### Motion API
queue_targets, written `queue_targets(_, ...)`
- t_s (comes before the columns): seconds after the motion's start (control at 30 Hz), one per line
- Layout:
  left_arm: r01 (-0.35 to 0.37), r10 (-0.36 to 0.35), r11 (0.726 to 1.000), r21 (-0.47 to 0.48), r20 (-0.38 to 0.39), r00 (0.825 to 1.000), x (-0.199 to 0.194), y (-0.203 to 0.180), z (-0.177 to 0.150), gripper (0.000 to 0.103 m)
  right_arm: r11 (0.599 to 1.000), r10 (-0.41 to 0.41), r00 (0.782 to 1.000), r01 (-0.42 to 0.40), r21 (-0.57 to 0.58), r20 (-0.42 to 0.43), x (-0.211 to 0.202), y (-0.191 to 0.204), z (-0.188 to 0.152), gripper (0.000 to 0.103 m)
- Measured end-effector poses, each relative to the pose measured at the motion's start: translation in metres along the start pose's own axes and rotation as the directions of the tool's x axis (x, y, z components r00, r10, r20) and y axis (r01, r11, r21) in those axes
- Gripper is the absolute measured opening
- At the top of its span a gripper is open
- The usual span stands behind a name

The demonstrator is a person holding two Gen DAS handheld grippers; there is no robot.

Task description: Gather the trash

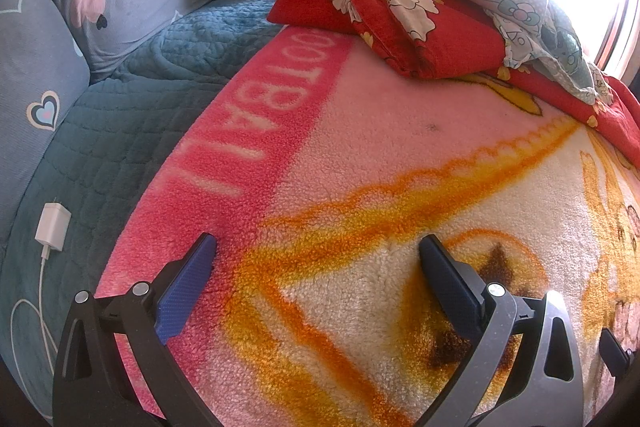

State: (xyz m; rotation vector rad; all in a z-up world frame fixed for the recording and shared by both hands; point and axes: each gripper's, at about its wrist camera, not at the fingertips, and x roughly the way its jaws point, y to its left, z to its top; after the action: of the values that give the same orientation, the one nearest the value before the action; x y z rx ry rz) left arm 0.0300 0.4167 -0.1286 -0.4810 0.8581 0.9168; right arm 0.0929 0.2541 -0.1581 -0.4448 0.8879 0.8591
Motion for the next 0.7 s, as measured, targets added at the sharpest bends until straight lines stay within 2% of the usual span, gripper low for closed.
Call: queue_targets(0.7, 0.0, 0.0, 1.0, 0.0, 0.0, 1.0, 0.0002, 0.0004, -0.0001, 0.098, 1.0, 0.0, 1.0, 0.0, 0.0, 0.0, -0.0001, 0.0001, 0.0, 0.094)
